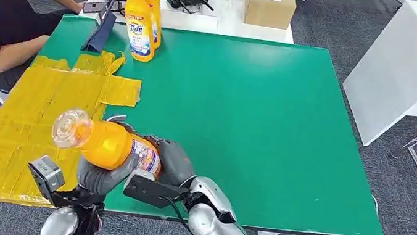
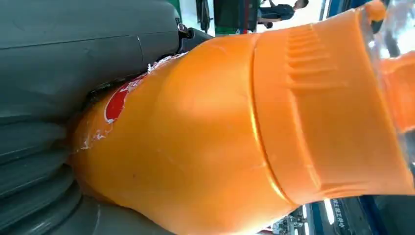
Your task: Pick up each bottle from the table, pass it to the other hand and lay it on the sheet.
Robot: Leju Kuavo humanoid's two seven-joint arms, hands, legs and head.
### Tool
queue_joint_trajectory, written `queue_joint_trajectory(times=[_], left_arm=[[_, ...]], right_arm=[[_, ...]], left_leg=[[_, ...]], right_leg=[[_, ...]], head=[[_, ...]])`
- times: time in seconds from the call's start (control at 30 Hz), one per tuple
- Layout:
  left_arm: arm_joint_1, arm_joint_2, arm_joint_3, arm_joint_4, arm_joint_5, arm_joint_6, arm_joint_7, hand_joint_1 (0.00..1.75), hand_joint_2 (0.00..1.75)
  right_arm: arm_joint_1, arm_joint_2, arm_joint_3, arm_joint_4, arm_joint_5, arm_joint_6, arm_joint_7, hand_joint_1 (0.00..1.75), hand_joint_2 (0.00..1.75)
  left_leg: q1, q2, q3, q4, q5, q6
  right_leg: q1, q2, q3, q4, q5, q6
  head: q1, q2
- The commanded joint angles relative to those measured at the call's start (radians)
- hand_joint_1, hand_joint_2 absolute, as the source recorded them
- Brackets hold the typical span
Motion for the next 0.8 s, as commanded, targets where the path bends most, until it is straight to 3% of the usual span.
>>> queue_joint_trajectory(times=[0.03, 0.13, 0.17, 0.3, 0.43, 0.47, 0.63, 0.7, 0.8], left_arm=[[-0.095, 0.012, -0.03, 0.053, -0.358, 0.301, -0.091, 1.75, 1.75], [-0.106, 0.018, -0.02, 0.062, -0.358, 0.303, -0.091, 1.75, 1.75], [-0.119, 0.017, 0.008, 0.084, -0.421, 0.387, -0.09, 1.75, 1.75], [-0.184, 0.085, 0.166, 0.255, -0.733, 0.73, -0.1, 1.75, 1.75], [-0.22, 0.123, 0.233, 0.371, -0.718, 0.744, -0.138, 1.75, 1.75], [-0.227, 0.124, 0.253, 0.407, -0.789, 0.804, -0.118, 1.75, 1.75], [-0.23, 0.061, 0.576, 0.453, -1.224, 0.819, -0.149, 1.75, 1.75], [-0.243, 0.069, 0.601, 0.504, -1.395, 0.819, -0.069, 1.75, 1.75], [-0.258, 0.197, 0.393, 0.718, -1.594, 0.819, 0.256, 1.75, 1.75]], right_arm=[[-0.027, -0.089, -0.002, 0.034, 0.036, -0.042, 0.007, 0.14, 1.75], [-0.031, -0.095, -0.01, 0.036, 0.038, -0.036, 0.005, 0.14, 1.75], [-0.052, -0.11, -0.009, 0.05, 0.045, -0.012, 0.022, 0.0, 1.75], [-0.08, -0.202, -0.048, -0.036, 0.013, 0.015, -0.067, 0.0, 1.75], [-0.074, -0.246, -0.073, -0.109, -0.004, 0.047, -0.064, 0.0, 1.75], [-0.073, -0.253, -0.075, -0.127, -0.013, 0.046, -0.068, 0.0, 1.75], [-0.011, -0.378, -0.149, -0.37, -0.099, 0.049, -0.102, 0.0, 1.75], [0.012, -0.406, -0.177, -0.425, -0.123, 0.065, -0.114, 0.0, 1.75], [0.001, -0.407, -0.174, -0.393, -0.157, 0.14, -0.119, 0.0, 1.75]], left_leg=[[0.0, -0.008, 0.002, -0.002, 0.001, 0.002], [-0.001, -0.009, 0.003, -0.003, 0.001, 0.002], [-0.001, -0.005, 0.003, -0.002, 0.001, 0.001], [-0.001, -0.007, 0.004, -0.004, 0.002, 0.001], [-0.002, -0.004, 0.003, -0.003, 0.001, 0.001], [-0.002, -0.006, 0.004, -0.004, 0.002, 0.001], [-0.001, -0.005, 0.003, -0.002, 0.001, 0.002], [-0.001, -0.005, 0.004, -0.002, 0.001, 0.002], [-0.003, -0.008, 0.007, -0.005, 0.001, 0.003]], right_leg=[[-0.001, -0.004, 0.004, -0.002, -0.001, 0.001], [-0.001, -0.004, 0.004, -0.002, -0.001, 0.001], [0.0, -0.002, 0.003, -0.002, 0.0, 0.001], [-0.001, -0.003, 0.004, -0.003, 0.0, 0.001], [-0.002, -0.001, 0.003, -0.001, 0.0, 0.001], [-0.002, -0.002, 0.005, -0.002, 0.0, 0.001], [-0.001, -0.002, 0.003, -0.001, -0.001, 0.001], [-0.001, -0.001, 0.004, -0.001, -0.001, 0.002], [-0.002, -0.004, 0.007, -0.003, -0.002, 0.002]], head=[[0.0, 0.0], [0.0, 0.0], [0.0, 0.0], [0.0, 0.0], [0.0, 0.0], [0.0, 0.0], [0.0, 0.0], [0.0, 0.0], [0.0, 0.0]])
